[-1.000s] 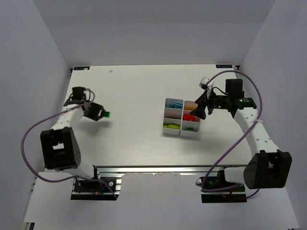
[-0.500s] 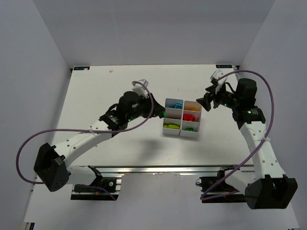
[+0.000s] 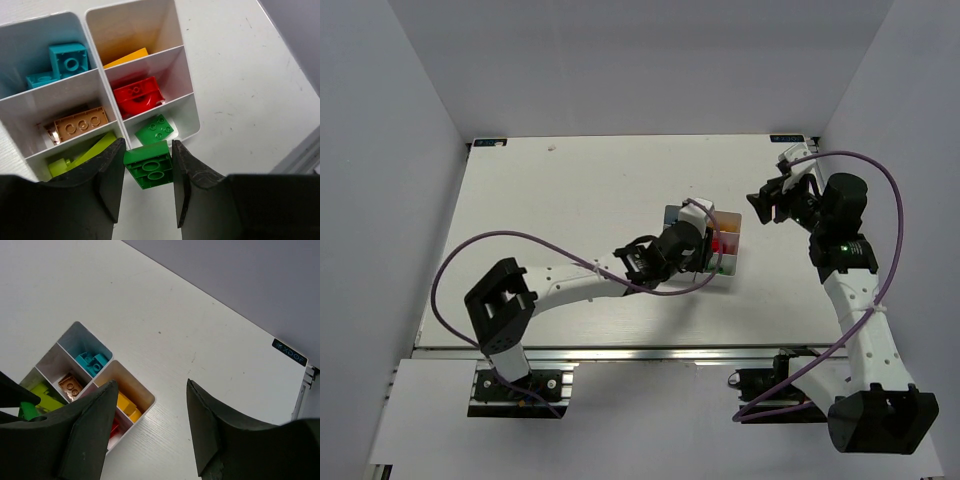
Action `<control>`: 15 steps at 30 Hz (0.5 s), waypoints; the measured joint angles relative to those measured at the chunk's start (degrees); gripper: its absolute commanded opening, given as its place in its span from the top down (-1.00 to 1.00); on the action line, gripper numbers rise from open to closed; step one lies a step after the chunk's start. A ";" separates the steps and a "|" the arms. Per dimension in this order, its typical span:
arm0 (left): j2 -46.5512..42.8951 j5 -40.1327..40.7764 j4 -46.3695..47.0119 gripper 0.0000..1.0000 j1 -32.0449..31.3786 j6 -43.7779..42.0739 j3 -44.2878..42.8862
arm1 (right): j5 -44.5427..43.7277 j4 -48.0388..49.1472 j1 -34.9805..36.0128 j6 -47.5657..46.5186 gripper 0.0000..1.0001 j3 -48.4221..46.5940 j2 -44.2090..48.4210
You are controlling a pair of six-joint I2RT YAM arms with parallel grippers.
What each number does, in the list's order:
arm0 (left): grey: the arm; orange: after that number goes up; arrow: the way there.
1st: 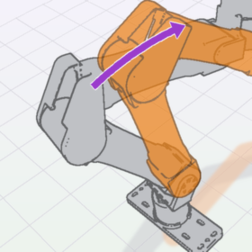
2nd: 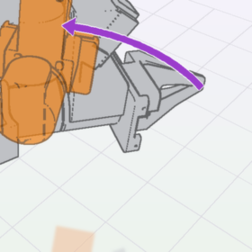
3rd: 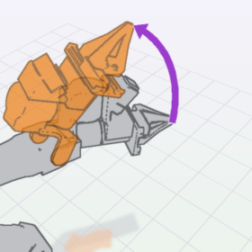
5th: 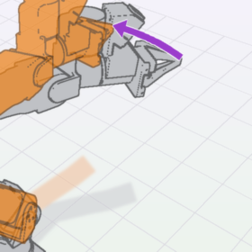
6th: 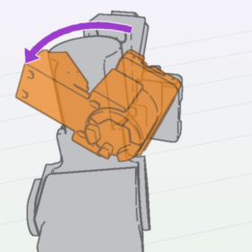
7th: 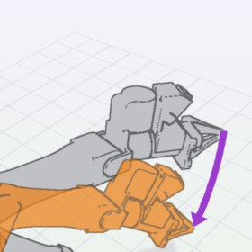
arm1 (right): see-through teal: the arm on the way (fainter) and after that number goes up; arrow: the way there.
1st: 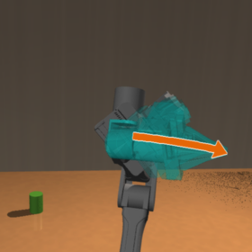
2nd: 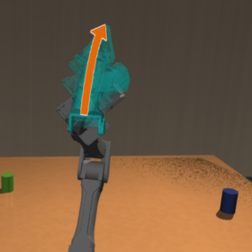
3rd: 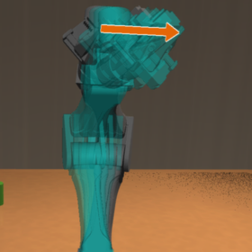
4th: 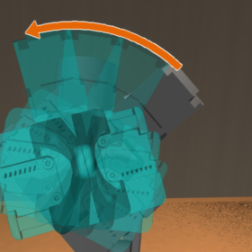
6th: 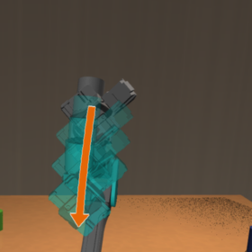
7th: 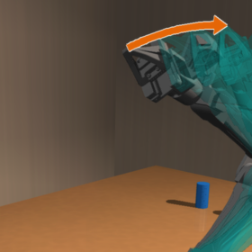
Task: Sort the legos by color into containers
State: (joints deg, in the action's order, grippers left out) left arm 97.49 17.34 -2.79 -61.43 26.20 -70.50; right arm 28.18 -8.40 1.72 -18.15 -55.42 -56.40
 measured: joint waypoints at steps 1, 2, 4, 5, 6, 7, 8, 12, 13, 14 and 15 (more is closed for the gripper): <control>0.83 1.44 0.24 1.00 -0.74 -0.44 -0.59 | -0.28 -0.02 -0.20 0.02 -0.26 0.04 0.13; 1.62 2.58 0.46 1.00 -1.22 -0.81 -1.20 | -0.61 0.00 -0.33 0.02 -0.26 0.04 0.22; 3.37 4.92 1.22 0.96 -1.84 -1.64 -2.67 | -1.05 0.07 -0.66 0.04 -0.27 0.04 0.44; 4.31 5.95 1.33 0.95 -2.03 -2.08 -3.69 | -1.09 0.07 -0.72 0.04 -0.27 0.04 0.46; 5.42 6.73 1.49 0.93 -2.27 -2.51 -5.03 | -1.18 0.09 -0.83 0.11 -0.28 0.04 0.46; 6.51 7.43 1.49 0.90 -2.49 -2.89 -6.40 | -1.25 0.09 -0.90 0.22 -0.28 0.04 0.44; 7.78 8.11 1.44 0.85 -2.62 -3.26 -7.96 | -1.27 0.09 -0.92 0.28 -0.29 0.04 0.44; 11.69 10.93 1.05 0.72 -4.17 -4.85 -11.87 | -1.25 0.50 -0.90 0.85 -0.29 0.04 0.44; 12.39 11.39 0.83 0.70 -4.68 -5.27 -12.28 | -1.25 0.61 -0.92 1.01 -0.29 0.04 0.44; 13.00 11.91 0.55 0.69 -5.18 -5.51 -12.61 | -1.25 0.79 -0.92 1.09 -0.30 0.07 0.44; 13.57 12.26 0.33 0.67 -5.49 -5.77 -12.76 | -1.25 0.92 -0.92 1.16 -0.30 0.09 0.44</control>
State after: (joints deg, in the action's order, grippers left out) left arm 111.07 29.61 -2.46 -66.92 20.43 -83.26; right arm 26.94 -7.49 0.80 -16.99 -55.33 -55.96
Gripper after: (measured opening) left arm 0.484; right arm 0.647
